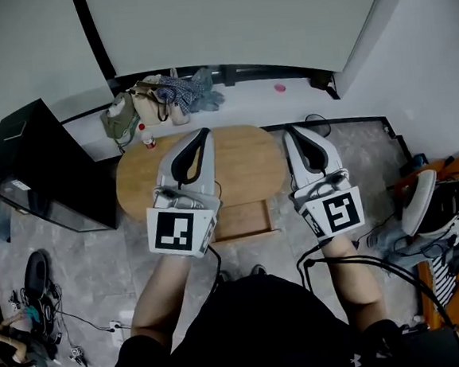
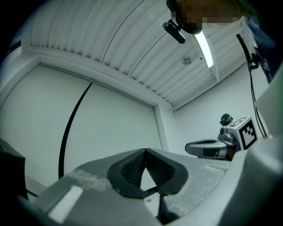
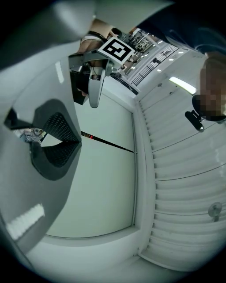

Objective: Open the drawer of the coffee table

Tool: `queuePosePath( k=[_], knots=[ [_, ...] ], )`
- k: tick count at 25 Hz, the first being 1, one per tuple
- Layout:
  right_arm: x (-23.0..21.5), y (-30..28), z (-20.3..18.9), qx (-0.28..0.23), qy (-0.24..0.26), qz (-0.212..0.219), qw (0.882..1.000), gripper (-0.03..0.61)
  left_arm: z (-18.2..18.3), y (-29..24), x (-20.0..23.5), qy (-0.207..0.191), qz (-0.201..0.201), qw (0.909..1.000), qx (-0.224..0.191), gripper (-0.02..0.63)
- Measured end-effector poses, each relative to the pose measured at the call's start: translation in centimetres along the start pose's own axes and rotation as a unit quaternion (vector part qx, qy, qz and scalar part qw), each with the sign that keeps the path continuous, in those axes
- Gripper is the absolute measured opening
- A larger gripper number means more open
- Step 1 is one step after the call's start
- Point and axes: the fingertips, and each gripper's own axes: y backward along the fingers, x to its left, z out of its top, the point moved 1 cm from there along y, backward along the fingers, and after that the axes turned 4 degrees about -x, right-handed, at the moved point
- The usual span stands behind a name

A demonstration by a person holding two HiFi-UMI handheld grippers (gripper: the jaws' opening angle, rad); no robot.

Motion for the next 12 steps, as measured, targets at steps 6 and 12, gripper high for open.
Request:
queuePosePath(
  k=[6,12],
  knots=[
    [1.7,0.3,-1.0,0.009,-0.022,-0.009,1.0,0.002,-0.5,0.9,0.0,0.013,-0.011,0.9998,0.013,0.002],
    [2.4,0.2,-1.7,0.01,-0.041,-0.014,0.999,0.002,-1.1,1.6,0.2,0.01,-0.012,0.9996,0.023,0.002]
  ],
)
